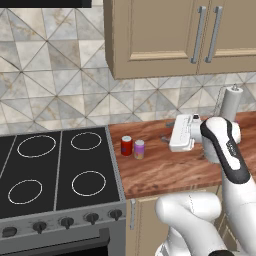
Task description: Four empty soda cans are scattered around the kitchen. Gather all the cans and cluster them next to the stove for recycling.
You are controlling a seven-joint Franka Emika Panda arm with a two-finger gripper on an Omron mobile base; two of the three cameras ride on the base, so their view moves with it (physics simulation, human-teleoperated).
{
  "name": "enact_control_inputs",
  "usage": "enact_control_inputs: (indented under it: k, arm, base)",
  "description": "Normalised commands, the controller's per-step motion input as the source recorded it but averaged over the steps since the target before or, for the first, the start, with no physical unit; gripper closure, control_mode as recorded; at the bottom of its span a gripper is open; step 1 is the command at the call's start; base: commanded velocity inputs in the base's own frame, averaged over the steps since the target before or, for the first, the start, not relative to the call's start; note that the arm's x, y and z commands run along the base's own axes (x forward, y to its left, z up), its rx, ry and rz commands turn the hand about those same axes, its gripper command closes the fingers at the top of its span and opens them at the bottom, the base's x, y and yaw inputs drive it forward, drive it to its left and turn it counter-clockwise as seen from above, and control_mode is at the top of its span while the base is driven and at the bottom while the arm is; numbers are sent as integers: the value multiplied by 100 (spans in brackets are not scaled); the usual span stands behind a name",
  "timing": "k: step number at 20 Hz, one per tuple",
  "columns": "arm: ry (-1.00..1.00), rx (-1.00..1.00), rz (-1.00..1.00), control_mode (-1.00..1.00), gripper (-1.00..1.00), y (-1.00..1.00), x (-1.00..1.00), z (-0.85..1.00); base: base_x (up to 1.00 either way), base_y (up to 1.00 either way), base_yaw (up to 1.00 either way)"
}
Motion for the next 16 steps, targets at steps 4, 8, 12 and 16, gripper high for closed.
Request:
enact_control_inputs:
  k: [4, 8, 12, 16]
  arm:
    - [3, -2, 0, -100, -100, -10, -43, 29]
    - [2, -4, 0, -100, -100, -14, -37, 28]
    - [0, -6, 0, -100, -100, -20, -38, 26]
    - [0, -5, 0, -100, -100, -22, -39, 23]
  base:
    - [0, 0, 0]
    - [0, 0, 0]
    - [0, 0, 0]
    - [0, 0, 0]
